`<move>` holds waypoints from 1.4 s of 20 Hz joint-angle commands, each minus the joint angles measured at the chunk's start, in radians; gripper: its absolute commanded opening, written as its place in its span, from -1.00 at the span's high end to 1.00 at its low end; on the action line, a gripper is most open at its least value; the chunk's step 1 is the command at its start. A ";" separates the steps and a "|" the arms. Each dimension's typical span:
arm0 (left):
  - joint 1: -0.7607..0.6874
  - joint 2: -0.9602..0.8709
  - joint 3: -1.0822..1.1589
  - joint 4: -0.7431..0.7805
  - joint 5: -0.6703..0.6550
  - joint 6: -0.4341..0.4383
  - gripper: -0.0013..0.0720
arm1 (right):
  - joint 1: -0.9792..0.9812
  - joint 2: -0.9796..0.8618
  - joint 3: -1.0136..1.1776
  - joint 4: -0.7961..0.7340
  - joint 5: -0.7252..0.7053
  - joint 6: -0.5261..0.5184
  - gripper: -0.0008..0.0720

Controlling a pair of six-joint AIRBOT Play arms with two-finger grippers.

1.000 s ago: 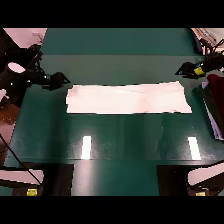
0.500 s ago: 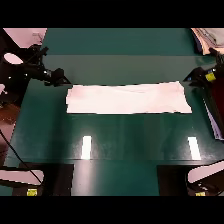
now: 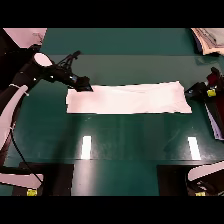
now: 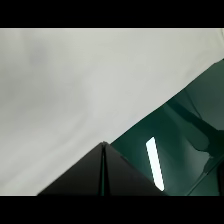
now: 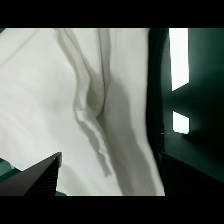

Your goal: Fold the shirts.

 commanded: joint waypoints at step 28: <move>-0.348 -0.543 0.476 -0.003 0.235 -0.204 0.91 | 0.554 0.147 0.558 0.140 0.156 0.220 0.95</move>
